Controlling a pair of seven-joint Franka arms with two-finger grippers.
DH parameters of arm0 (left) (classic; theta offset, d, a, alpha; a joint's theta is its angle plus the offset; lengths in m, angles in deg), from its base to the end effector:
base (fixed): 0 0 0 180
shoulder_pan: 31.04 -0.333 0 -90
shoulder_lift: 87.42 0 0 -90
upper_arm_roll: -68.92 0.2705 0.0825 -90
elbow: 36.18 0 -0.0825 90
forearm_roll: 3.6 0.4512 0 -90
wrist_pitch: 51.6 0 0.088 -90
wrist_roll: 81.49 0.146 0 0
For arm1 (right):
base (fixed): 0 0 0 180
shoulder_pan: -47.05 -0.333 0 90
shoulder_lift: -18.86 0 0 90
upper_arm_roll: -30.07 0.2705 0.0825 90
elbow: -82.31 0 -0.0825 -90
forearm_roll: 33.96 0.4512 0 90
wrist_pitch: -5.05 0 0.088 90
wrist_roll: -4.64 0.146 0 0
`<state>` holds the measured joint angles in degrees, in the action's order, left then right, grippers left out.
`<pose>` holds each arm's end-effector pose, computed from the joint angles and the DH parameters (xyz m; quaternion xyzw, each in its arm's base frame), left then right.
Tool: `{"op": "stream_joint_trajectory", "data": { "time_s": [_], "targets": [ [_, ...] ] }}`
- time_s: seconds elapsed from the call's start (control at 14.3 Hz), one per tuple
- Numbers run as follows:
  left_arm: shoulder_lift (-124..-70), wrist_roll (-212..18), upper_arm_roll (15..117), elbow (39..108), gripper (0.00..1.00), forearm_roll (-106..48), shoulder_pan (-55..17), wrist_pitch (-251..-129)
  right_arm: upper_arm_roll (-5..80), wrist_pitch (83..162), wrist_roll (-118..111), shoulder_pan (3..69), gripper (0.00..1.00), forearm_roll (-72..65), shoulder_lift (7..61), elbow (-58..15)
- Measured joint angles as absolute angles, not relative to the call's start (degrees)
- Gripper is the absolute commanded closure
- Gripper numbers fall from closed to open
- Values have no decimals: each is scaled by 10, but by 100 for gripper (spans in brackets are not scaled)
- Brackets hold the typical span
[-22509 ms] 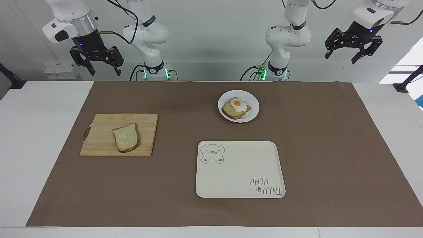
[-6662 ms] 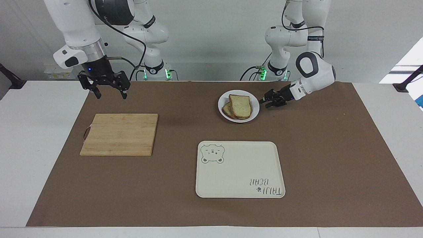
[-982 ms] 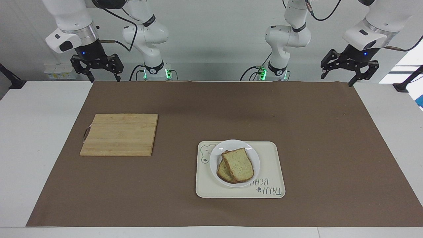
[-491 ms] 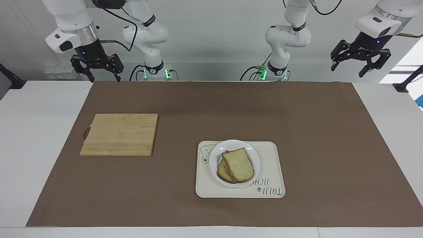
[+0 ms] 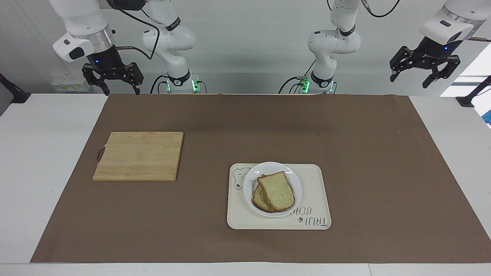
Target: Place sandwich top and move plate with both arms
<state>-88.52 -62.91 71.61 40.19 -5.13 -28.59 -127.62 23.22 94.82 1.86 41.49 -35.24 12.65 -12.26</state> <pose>0.5945 -0.0021 0.6322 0.9866 -0.1624 -0.0104 0.0144 0.5929 -0.0192 0.5619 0.9998 0.0131 0.0117 0.0051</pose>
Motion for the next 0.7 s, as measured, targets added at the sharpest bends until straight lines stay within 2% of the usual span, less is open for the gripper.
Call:
{"op": "stream_joint_trajectory", "data": {
  "time_s": [0.7],
  "targets": [
    [-867,-699,674,398,0,-51,-305,-1238,232,948,19,415,0,-352,126,-123]
  ]
}}
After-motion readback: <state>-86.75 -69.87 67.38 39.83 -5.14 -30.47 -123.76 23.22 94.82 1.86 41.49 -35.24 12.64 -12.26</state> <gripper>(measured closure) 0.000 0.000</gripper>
